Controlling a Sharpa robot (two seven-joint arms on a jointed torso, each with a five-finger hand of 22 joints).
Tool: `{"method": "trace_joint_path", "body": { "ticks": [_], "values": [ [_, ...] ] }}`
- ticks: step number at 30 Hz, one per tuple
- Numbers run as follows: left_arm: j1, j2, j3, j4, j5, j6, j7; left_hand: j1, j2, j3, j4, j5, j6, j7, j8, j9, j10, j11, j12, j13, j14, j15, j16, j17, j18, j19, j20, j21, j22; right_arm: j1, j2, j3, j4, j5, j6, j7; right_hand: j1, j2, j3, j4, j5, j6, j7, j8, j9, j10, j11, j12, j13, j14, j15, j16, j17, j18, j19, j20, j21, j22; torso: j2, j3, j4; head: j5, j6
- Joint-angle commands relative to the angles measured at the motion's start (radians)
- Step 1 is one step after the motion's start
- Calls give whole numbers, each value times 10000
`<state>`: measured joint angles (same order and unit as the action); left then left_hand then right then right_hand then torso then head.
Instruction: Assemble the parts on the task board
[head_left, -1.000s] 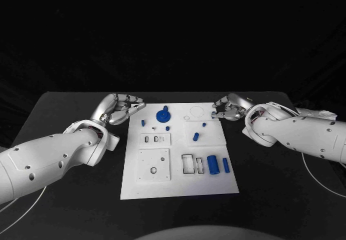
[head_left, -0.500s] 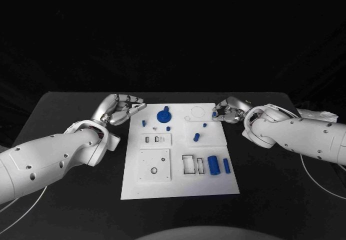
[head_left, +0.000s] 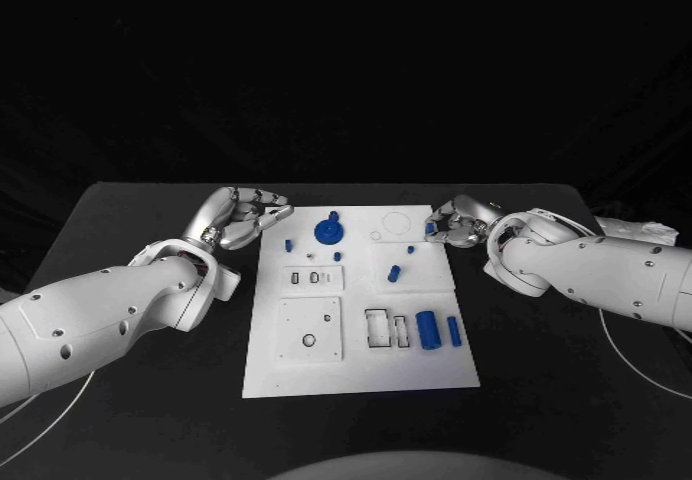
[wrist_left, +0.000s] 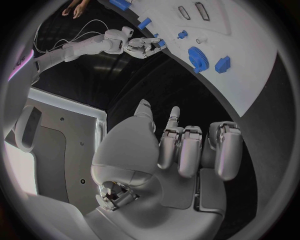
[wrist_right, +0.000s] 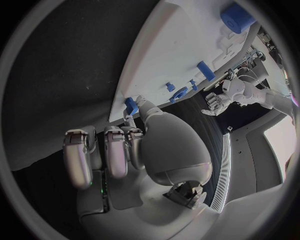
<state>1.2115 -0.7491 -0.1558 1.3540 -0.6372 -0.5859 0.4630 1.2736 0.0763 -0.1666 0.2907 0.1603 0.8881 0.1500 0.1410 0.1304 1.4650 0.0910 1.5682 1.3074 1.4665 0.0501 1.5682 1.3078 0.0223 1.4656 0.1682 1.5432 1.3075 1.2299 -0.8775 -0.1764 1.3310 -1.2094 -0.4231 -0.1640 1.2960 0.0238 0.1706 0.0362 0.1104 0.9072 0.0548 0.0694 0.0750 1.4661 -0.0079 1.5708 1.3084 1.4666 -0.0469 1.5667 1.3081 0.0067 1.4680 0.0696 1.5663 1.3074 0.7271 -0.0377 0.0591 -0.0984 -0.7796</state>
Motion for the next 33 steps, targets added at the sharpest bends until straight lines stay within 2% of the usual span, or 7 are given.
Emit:
{"method": "trace_joint_path", "body": {
  "ticks": [1, 6, 10, 17, 24, 29, 33],
  "values": [
    [4, 9, 5, 22, -62, 39, 131, -10, 98, -50, 3, 64, 25, 7, -45, 13, 1058, -67, 26, 2634, 1043, -90, 26, 2630, -35, 159, -70, -16, 2066, -11, 1, -4, -2, -163, 176, -131, 81, 56, 74, 13, 63, 181, -38, 78, 29, 1047, -69, 0, 2624, 1042, -62, 41, 2627, -67, 1028, -90, 45, 2634, -11, 6, -2, 22, -20],
    [4, 18, 5, 20, -65, 36, 132, -10, 98, -50, 3, 64, 25, 7, -45, 13, 1058, -67, 26, 2634, 1043, -90, 26, 2630, -35, 159, -70, -16, 2066, -11, 5, -3, 1, -180, 120, -148, 115, 160, 122, 42, 15, 506, -90, 179, 72, 1047, -105, 0, 2624, 1042, -91, 41, 2627, -67, 1028, -117, 45, 2634, -9, 2, -8, 33, -40],
    [4, 21, 5, 19, -66, 41, 130, -10, 98, -50, 3, 64, 25, 7, -45, 13, 1058, -67, 26, 2634, 1043, -90, 26, 2630, -35, 159, -70, -16, 2066, -11, 13, -3, -1, -234, 77, -164, 147, 335, 185, 97, -66, 883, -104, 298, 122, 1047, -128, 0, 2624, 1042, -117, 41, 2627, -67, 1028, -144, 45, 2634, -14, 5, -8, 55, -57],
    [4, 11, 5, 20, -66, 33, 124, -10, 98, -50, 3, 64, 25, 7, -45, 13, 1058, -67, 26, 2634, 1043, -90, 26, 2630, -35, 159, -70, -16, 2066, -12, 12, -3, 8, -285, 1, -86, 240, 543, 268, 125, -189, 1162, -151, 359, 150, 1047, -149, 0, 2624, 1042, -134, 41, 2627, -67, 1028, -164, 45, 2634, -12, 5, -3, 74, -55],
    [4, 1, 5, 24, -66, 29, 126, -10, 98, -50, 3, 64, 25, 7, -45, 13, 1058, -67, 26, 2634, 1043, -90, 26, 2630, -35, 159, -70, -16, 2066, -11, -4, -3, 125, -226, -499, 145, 299, 535, 274, 91, -209, 1184, -145, 346, 145, 1047, -154, 0, 2624, 1042, -140, 41, 2627, -67, 1028, -170, 45, 2634, -15, 10, -9, 130, -15],
    [3, -2, 5, 14, -66, 31, 131, -10, 98, -50, 3, 64, 25, 7, -45, 13, 1058, -67, 26, 2634, 1043, -90, 26, 2630, -35, 159, -70, -16, 2066, 30, -33, 0, 455, 278, -1062, 492, 352, 517, 274, 59, -183, 1214, -100, 336, 142, 1047, -149, 0, 2624, 1042, -143, 41, 2627, -67, 1028, -175, 45, 2634, -22, 13, -12, 159, -12],
    [3, 3, 5, 0, -66, 35, 132, -10, 98, -50, 3, 64, 25, 7, -45, 13, 1058, -67, 26, 2634, 1043, -90, 26, 2630, -35, 159, -70, -16, 2066, 128, -23, 1, 810, 620, -1289, 703, 377, 500, 259, 49, -109, 1283, -33, 340, 145, 1047, -123, 0, 2624, 1042, -136, 41, 2627, -67, 1028, -176, 45, 2634, -11, 10, -1, 161, -25]
  ]
}}
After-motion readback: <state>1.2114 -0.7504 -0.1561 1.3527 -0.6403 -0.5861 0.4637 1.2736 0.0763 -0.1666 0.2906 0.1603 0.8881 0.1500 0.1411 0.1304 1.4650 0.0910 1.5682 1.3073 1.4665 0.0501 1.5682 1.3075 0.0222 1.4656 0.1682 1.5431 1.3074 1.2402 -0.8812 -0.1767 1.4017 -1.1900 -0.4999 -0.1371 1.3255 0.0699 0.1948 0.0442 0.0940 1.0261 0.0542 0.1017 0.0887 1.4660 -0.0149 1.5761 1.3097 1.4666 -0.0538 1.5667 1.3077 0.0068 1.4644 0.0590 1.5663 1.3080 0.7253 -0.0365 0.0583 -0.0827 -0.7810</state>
